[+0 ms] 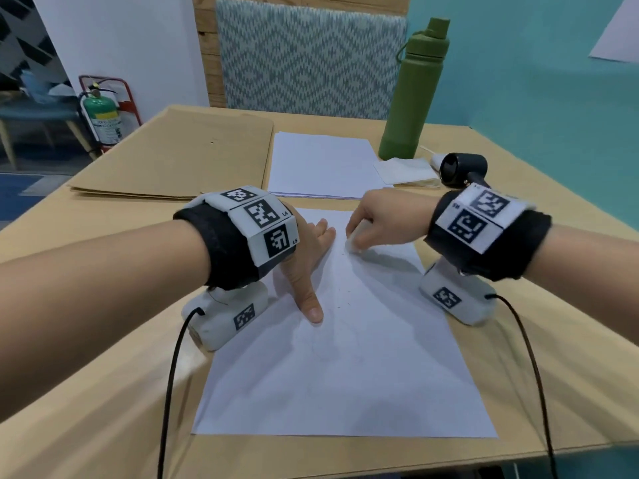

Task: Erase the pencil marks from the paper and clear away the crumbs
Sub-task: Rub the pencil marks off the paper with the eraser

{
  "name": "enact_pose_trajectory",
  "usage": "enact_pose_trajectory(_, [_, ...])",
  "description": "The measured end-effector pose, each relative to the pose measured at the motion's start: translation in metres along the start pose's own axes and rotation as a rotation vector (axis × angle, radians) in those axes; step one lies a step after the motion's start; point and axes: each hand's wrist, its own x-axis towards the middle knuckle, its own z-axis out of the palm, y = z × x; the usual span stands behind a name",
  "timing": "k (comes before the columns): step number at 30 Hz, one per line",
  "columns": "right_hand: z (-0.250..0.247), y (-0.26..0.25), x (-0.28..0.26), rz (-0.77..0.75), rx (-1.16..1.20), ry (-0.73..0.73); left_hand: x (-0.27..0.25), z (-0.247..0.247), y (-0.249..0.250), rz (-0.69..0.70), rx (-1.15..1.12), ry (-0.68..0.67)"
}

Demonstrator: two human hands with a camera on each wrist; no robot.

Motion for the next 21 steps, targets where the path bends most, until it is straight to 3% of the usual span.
enact_pose_trajectory(2, [0.003, -0.002, -0.008, -0.079, 0.002, -0.056, 0.000, -0.001, 0.000, 0.000, 0.002, 0.004])
enact_pose_trajectory(6, [0.002, -0.010, -0.031, -0.158, 0.078, -0.370, 0.002, 0.000, 0.000, -0.003, 0.000, -0.030])
enact_pose_trajectory(8, [0.000, -0.006, -0.024, -0.098, 0.090, -0.296, 0.002, 0.000, 0.001, -0.004, 0.017, -0.021])
enact_pose_trajectory(12, [0.000, 0.003, 0.000, 0.001, 0.009, -0.004, -0.001, 0.000, 0.002, -0.002, 0.013, 0.008])
enact_pose_trajectory(14, [0.004, 0.000, -0.005, -0.063, -0.006, -0.030, 0.000, 0.000, 0.001, -0.001, 0.013, 0.008])
enact_pose_trajectory(18, [0.006, -0.014, -0.029, -0.166, 0.057, -0.317, 0.001, 0.000, 0.001, -0.002, 0.003, -0.024])
enact_pose_trajectory(21, [0.000, -0.006, -0.013, -0.068, 0.042, -0.210, 0.000, -0.001, 0.002, -0.002, 0.012, -0.003])
